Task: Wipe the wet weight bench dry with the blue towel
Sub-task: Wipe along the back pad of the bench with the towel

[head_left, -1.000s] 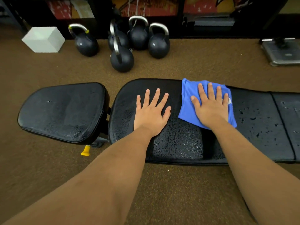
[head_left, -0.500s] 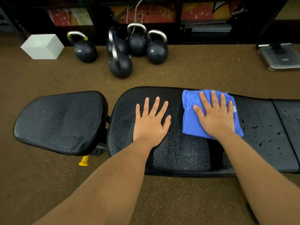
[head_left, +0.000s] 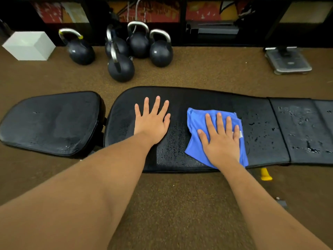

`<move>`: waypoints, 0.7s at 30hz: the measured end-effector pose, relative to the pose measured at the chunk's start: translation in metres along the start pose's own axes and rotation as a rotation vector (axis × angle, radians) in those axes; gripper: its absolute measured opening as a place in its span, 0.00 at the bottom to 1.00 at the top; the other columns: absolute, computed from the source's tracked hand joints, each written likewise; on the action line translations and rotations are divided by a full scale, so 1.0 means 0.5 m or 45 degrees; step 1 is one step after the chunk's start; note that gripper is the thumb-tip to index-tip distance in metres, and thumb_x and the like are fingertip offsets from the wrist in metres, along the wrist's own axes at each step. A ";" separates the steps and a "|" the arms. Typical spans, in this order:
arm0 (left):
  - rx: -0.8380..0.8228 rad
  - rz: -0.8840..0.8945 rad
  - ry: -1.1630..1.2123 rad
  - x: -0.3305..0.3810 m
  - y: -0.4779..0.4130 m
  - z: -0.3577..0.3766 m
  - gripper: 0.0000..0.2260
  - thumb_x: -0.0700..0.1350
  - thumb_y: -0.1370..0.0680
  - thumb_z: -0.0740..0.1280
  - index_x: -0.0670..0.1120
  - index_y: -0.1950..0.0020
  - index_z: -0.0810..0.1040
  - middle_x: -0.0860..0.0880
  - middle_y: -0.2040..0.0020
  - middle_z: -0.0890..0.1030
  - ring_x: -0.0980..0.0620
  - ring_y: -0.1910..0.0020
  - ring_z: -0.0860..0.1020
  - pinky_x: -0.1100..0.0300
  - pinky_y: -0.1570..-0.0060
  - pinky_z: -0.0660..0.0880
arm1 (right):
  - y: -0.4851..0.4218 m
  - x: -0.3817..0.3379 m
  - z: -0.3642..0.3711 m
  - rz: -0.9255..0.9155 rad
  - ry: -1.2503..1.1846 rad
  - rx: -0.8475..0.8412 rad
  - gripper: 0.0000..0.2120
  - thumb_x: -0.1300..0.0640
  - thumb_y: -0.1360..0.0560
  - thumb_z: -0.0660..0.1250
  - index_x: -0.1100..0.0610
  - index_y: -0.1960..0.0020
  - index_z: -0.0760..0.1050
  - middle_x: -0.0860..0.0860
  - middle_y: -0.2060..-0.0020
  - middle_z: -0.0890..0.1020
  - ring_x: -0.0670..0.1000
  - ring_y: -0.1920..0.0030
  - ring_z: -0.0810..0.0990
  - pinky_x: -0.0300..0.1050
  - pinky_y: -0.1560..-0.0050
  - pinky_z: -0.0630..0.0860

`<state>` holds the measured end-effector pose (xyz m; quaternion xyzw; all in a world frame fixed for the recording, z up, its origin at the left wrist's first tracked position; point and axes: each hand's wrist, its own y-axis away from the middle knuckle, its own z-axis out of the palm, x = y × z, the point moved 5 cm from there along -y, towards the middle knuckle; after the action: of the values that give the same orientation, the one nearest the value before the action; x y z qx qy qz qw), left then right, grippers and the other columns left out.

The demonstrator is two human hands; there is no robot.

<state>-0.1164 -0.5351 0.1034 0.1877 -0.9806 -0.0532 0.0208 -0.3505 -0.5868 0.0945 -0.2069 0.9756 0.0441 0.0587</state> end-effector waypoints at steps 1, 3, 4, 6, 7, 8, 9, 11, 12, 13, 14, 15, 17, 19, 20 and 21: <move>-0.024 -0.026 0.001 0.005 0.000 0.001 0.26 0.58 0.17 0.40 0.56 0.19 0.42 0.50 0.18 0.44 0.38 0.20 0.41 0.32 0.26 0.42 | 0.013 0.001 0.000 -0.003 0.009 -0.005 0.32 0.32 0.22 0.38 0.43 0.20 0.42 0.50 0.20 0.48 0.58 0.21 0.43 0.60 0.23 0.40; -0.030 -0.100 0.071 0.028 -0.006 -0.004 0.26 0.55 0.16 0.44 0.52 0.18 0.46 0.49 0.18 0.46 0.37 0.21 0.42 0.31 0.27 0.42 | 0.011 0.002 0.001 -0.006 0.015 -0.028 0.32 0.32 0.21 0.39 0.42 0.20 0.43 0.50 0.20 0.48 0.58 0.21 0.43 0.60 0.24 0.40; -0.031 -0.136 0.147 0.048 -0.015 -0.008 0.25 0.53 0.16 0.46 0.50 0.18 0.49 0.49 0.18 0.47 0.38 0.21 0.42 0.32 0.27 0.42 | -0.005 0.005 0.001 -0.004 0.011 -0.038 0.31 0.32 0.21 0.39 0.41 0.21 0.43 0.50 0.20 0.47 0.58 0.21 0.43 0.61 0.24 0.40; -0.001 -0.147 0.291 0.109 -0.038 -0.012 0.24 0.50 0.16 0.48 0.48 0.19 0.53 0.50 0.18 0.51 0.39 0.20 0.44 0.34 0.25 0.42 | -0.068 0.017 0.000 -0.004 0.007 -0.043 0.31 0.32 0.21 0.40 0.40 0.21 0.43 0.50 0.20 0.46 0.58 0.21 0.42 0.62 0.24 0.39; 0.020 -0.121 0.314 0.140 -0.048 -0.011 0.23 0.49 0.15 0.48 0.48 0.19 0.54 0.50 0.18 0.52 0.39 0.20 0.45 0.37 0.24 0.42 | -0.109 0.023 -0.002 -0.006 -0.005 -0.063 0.31 0.32 0.22 0.40 0.40 0.21 0.43 0.49 0.20 0.46 0.58 0.21 0.41 0.62 0.24 0.39; 0.030 -0.094 0.305 0.164 -0.055 -0.008 0.23 0.49 0.15 0.48 0.48 0.19 0.54 0.49 0.18 0.52 0.40 0.20 0.45 0.39 0.23 0.43 | -0.146 0.030 -0.004 0.003 -0.029 -0.093 0.31 0.31 0.22 0.39 0.40 0.21 0.43 0.49 0.20 0.45 0.58 0.21 0.41 0.63 0.24 0.39; 0.042 -0.074 0.282 0.180 -0.062 -0.002 0.23 0.48 0.15 0.47 0.47 0.19 0.53 0.49 0.18 0.52 0.41 0.20 0.45 0.42 0.23 0.44 | -0.178 0.035 -0.005 0.014 -0.044 -0.109 0.32 0.31 0.22 0.39 0.40 0.21 0.42 0.49 0.20 0.44 0.58 0.21 0.40 0.62 0.24 0.38; 0.087 -0.085 0.254 0.187 -0.068 0.012 0.23 0.49 0.14 0.46 0.47 0.19 0.53 0.51 0.18 0.52 0.42 0.20 0.46 0.44 0.22 0.44 | -0.214 0.040 -0.005 0.014 -0.047 -0.103 0.32 0.32 0.22 0.39 0.41 0.21 0.42 0.50 0.20 0.43 0.58 0.21 0.39 0.62 0.25 0.36; 0.102 -0.094 0.253 0.185 -0.065 0.013 0.23 0.49 0.14 0.45 0.48 0.19 0.53 0.51 0.18 0.52 0.43 0.20 0.46 0.45 0.22 0.45 | -0.214 0.038 -0.005 0.007 -0.061 -0.103 0.32 0.32 0.21 0.39 0.42 0.21 0.42 0.50 0.20 0.43 0.58 0.21 0.39 0.62 0.24 0.36; 0.115 -0.095 0.258 0.183 -0.063 0.013 0.23 0.50 0.14 0.45 0.48 0.19 0.53 0.52 0.18 0.53 0.44 0.20 0.46 0.46 0.22 0.45 | -0.201 0.037 -0.007 -0.001 -0.076 -0.101 0.32 0.33 0.21 0.39 0.43 0.20 0.42 0.50 0.20 0.43 0.57 0.21 0.39 0.61 0.24 0.37; 0.127 -0.093 0.261 0.183 -0.061 0.010 0.23 0.50 0.14 0.45 0.48 0.19 0.53 0.52 0.19 0.53 0.45 0.20 0.46 0.46 0.22 0.44 | -0.176 0.039 -0.007 -0.002 -0.083 -0.089 0.31 0.34 0.20 0.39 0.43 0.20 0.43 0.51 0.20 0.44 0.57 0.21 0.40 0.61 0.24 0.37; 0.127 -0.092 0.262 0.184 -0.062 0.008 0.23 0.50 0.14 0.45 0.49 0.19 0.53 0.53 0.19 0.53 0.45 0.19 0.46 0.46 0.22 0.44 | -0.140 0.042 -0.007 0.006 -0.084 -0.063 0.31 0.35 0.20 0.40 0.44 0.20 0.43 0.51 0.20 0.45 0.58 0.21 0.41 0.61 0.24 0.39; 0.110 -0.101 0.258 0.187 -0.061 0.007 0.23 0.51 0.14 0.45 0.50 0.19 0.53 0.53 0.19 0.52 0.46 0.19 0.45 0.46 0.22 0.44 | -0.048 0.052 -0.009 0.028 -0.068 0.020 0.30 0.37 0.19 0.41 0.46 0.20 0.46 0.53 0.20 0.49 0.59 0.21 0.44 0.61 0.24 0.42; 0.114 -0.116 0.229 0.189 -0.058 0.004 0.23 0.51 0.14 0.44 0.51 0.18 0.52 0.54 0.19 0.52 0.47 0.19 0.45 0.46 0.22 0.45 | 0.031 0.060 -0.009 0.020 -0.054 0.057 0.30 0.37 0.19 0.42 0.47 0.20 0.48 0.53 0.20 0.52 0.59 0.21 0.47 0.61 0.23 0.43; 0.114 -0.126 0.217 0.188 -0.057 0.003 0.23 0.52 0.14 0.44 0.51 0.18 0.52 0.54 0.19 0.52 0.47 0.19 0.44 0.46 0.22 0.45 | 0.052 0.065 -0.006 0.008 -0.049 0.034 0.31 0.37 0.19 0.43 0.48 0.20 0.48 0.53 0.20 0.52 0.59 0.21 0.47 0.61 0.23 0.43; 0.114 -0.136 0.210 0.189 -0.056 0.003 0.24 0.53 0.15 0.43 0.52 0.18 0.51 0.55 0.19 0.52 0.47 0.19 0.44 0.46 0.22 0.45 | 0.057 0.070 -0.002 -0.002 -0.036 0.003 0.31 0.36 0.19 0.42 0.47 0.20 0.48 0.53 0.20 0.52 0.59 0.21 0.46 0.61 0.23 0.43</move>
<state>-0.1938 -0.5960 0.1007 0.2442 -0.9655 0.0053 0.0903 -0.3940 -0.5750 0.0928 -0.2070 0.9746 0.0459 0.0727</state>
